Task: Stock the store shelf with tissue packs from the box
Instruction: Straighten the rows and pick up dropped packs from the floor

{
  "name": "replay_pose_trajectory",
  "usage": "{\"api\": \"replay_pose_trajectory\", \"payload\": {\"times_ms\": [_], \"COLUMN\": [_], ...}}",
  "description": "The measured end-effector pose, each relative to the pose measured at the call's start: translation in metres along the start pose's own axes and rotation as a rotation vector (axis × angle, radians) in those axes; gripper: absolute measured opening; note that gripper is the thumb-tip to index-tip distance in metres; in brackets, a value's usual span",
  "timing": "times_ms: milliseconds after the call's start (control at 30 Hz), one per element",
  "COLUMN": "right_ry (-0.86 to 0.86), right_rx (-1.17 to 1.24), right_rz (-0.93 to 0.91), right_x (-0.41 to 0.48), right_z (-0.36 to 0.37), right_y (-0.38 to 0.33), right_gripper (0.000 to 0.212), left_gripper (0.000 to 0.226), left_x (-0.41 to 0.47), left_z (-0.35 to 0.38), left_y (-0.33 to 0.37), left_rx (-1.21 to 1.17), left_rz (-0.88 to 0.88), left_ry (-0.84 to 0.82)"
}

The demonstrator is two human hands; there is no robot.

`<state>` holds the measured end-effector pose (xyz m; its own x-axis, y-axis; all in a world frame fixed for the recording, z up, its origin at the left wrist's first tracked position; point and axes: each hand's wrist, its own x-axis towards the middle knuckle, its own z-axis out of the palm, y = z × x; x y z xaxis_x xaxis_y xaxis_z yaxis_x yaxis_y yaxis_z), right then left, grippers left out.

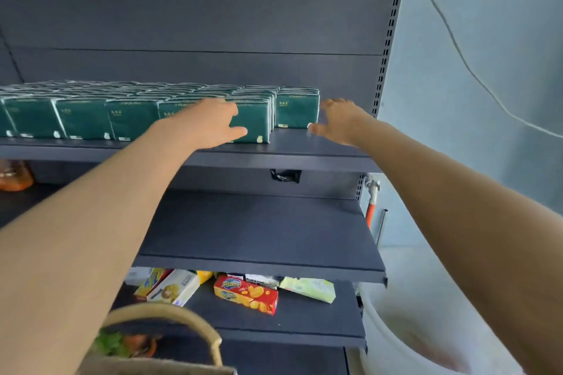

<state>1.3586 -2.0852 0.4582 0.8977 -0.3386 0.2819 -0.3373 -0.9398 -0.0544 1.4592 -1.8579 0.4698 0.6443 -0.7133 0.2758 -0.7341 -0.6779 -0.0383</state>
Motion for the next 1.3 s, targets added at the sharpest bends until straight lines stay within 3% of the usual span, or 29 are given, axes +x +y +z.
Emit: {"api": "replay_pose_trajectory", "payload": {"times_ms": [267,533,867,1100,1300], "right_ry": [-0.046,-0.2,-0.509,-0.75,-0.911], "right_rx": [0.031,0.016,0.016,0.111,0.127], "right_rz": [-0.095,-0.225,-0.353,-0.295,-0.156], "right_x": [-0.103,-0.168,-0.227,-0.265,-0.3], "right_z": [0.012,0.076,0.201,0.314,0.422], "right_y": [-0.004,0.041,0.078,0.086,0.093], "right_gripper": [0.061,0.056,0.045,0.047,0.051], "left_gripper": [0.058,0.053,0.044,0.036,0.044], "left_x": [-0.079,-0.14,-0.216,-0.263,-0.307], "left_z": [0.012,0.07,0.204,0.319,0.432], "left_y": [0.052,0.12,0.189,0.202,0.198], "left_rx": [-0.058,-0.1,-0.129,-0.223,-0.296], "left_rz": [-0.01,-0.149,-0.452,-0.504,-0.554], "left_ry": [-0.016,-0.087,-0.302,-0.455,-0.632]}}
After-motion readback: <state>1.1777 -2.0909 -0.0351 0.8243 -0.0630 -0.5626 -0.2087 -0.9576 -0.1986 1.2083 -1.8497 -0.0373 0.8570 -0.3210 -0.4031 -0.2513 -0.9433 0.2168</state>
